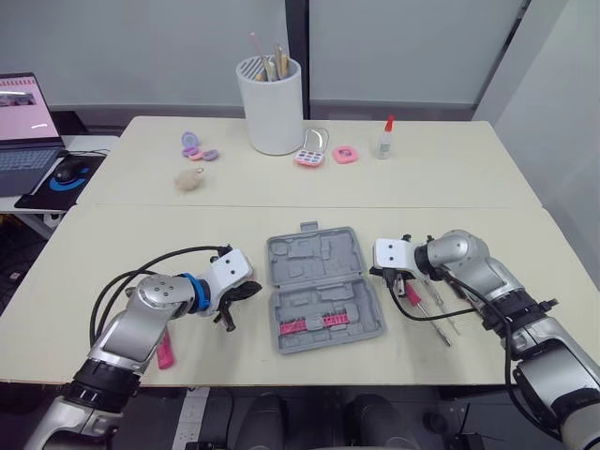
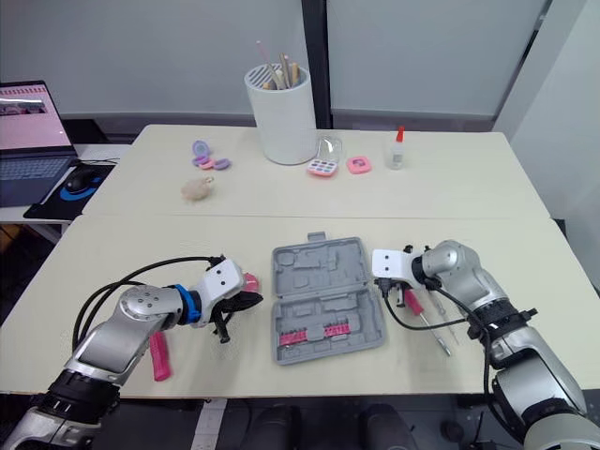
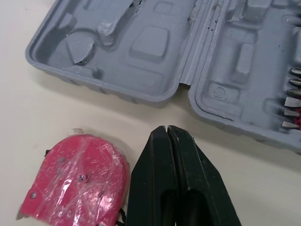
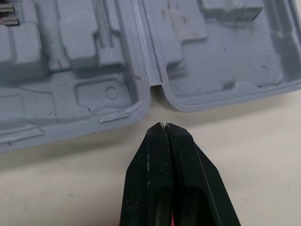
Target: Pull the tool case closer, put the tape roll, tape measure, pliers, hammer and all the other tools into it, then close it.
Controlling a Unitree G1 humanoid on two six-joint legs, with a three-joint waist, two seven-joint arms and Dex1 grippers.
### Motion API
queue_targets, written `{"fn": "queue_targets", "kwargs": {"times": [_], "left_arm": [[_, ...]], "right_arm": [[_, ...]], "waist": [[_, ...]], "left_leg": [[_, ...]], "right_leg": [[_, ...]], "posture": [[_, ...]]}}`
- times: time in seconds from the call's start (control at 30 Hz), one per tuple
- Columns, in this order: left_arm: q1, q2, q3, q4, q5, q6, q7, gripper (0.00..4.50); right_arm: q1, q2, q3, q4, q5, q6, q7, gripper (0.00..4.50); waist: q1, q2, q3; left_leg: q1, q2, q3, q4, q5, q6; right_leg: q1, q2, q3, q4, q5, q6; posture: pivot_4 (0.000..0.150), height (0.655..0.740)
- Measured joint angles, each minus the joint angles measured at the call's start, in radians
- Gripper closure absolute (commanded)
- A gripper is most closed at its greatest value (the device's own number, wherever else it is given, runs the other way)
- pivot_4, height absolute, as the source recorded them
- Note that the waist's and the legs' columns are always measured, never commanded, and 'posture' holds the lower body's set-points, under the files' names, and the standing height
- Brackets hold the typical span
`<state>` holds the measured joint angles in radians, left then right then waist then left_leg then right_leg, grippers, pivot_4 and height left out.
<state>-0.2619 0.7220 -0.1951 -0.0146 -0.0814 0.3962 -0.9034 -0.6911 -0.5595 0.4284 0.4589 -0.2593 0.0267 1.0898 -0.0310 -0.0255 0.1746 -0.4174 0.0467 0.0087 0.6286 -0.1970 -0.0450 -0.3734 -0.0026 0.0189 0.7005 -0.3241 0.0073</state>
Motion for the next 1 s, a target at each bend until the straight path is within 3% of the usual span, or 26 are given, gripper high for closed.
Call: {"fn": "queue_targets", "kwargs": {"times": [0.27, 0.53, 1.0], "left_arm": [[-0.034, -0.053, -0.039, 0.087, 0.05, -0.04, 0.012, 4.5], [-0.086, -0.099, -0.064, 0.153, 0.078, -0.06, 0.012, 4.5], [-0.106, -0.105, -0.079, 0.155, 0.109, -0.059, -0.027, 4.5]], "right_arm": [[-0.028, 0.04, 0.016, 0.128, -0.034, -0.071, -0.038, 4.49], [-0.037, 0.066, 0.024, 0.136, -0.04, -0.082, -0.034, 4.49], [0.087, 0.01, 0.014, -0.102, -0.04, 0.041, 0.018, 4.49]], "waist": [[-0.001, 0.0, 0.0], [0.0, 0.0, 0.0], [0.0, 0.0, 0.0]], "left_leg": [[0.0, 0.0, 0.0, 0.0, 0.0, 0.0], [0.0, 0.0, -0.001, 0.0, 0.0, 0.0], [0.0, 0.0, -0.001, 0.0, 0.0, 0.0]], "right_leg": [[0.0, 0.0, 0.0, 0.0, 0.0, 0.0], [0.0, 0.0, 0.0, 0.0, 0.0, 0.0], [0.0, 0.0, 0.0, 0.0, 0.0, 0.0]], "posture": [[0.15, 0.74], [0.15, 0.74], [0.15, 0.74]]}}
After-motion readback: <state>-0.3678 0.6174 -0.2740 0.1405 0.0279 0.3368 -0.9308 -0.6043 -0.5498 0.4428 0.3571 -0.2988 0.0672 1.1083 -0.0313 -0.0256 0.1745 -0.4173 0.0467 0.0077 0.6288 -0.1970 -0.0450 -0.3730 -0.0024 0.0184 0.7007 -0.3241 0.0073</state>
